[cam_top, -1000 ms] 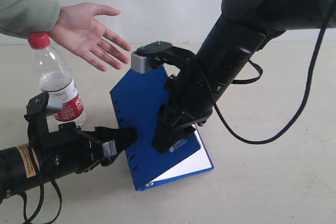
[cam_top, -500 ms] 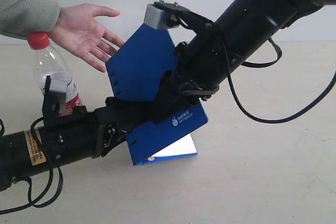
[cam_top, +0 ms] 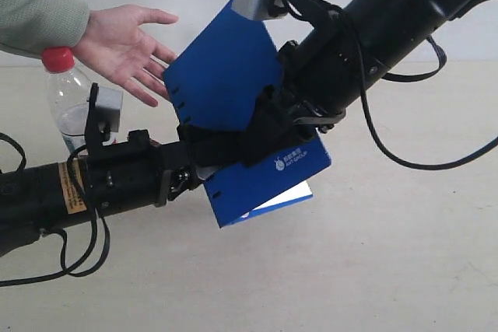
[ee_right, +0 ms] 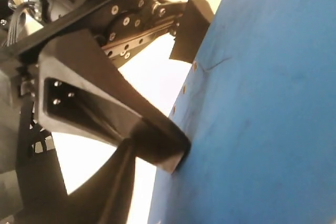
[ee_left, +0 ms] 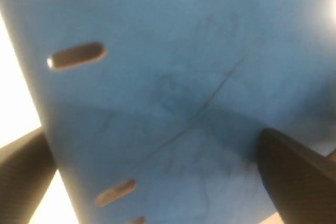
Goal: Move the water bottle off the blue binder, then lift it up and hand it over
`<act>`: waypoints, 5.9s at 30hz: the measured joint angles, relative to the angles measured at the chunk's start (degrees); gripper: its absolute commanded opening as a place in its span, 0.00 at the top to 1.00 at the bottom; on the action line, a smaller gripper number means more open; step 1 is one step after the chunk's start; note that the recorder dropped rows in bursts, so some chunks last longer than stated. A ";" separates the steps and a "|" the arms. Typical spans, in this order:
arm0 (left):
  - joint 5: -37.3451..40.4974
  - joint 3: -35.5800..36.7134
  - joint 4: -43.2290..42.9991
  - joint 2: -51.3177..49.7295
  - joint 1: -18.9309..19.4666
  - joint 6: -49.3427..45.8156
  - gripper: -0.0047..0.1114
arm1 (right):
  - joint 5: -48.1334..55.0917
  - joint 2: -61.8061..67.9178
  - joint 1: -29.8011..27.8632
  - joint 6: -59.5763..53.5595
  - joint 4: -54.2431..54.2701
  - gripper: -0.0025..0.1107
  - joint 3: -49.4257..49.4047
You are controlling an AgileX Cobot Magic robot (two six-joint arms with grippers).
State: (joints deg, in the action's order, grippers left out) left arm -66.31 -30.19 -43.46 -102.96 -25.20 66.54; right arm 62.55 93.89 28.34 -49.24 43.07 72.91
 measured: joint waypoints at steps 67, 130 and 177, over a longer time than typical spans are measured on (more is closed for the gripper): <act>27.71 -8.78 2.96 15.77 -0.31 0.94 0.92 | 2.49 -18.58 1.41 27.04 -21.59 0.98 10.33; 61.01 15.80 -4.33 102.17 0.16 -2.53 0.92 | -51.32 -70.59 1.41 21.03 -16.77 0.98 -39.01; 62.59 28.08 46.80 102.29 0.16 -59.76 0.92 | -69.75 -93.66 1.41 22.91 -13.60 0.98 -70.90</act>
State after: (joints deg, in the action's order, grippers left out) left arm -3.72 -2.11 3.34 -0.67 -25.04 6.78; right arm -7.20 0.23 29.75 -26.33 29.47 2.01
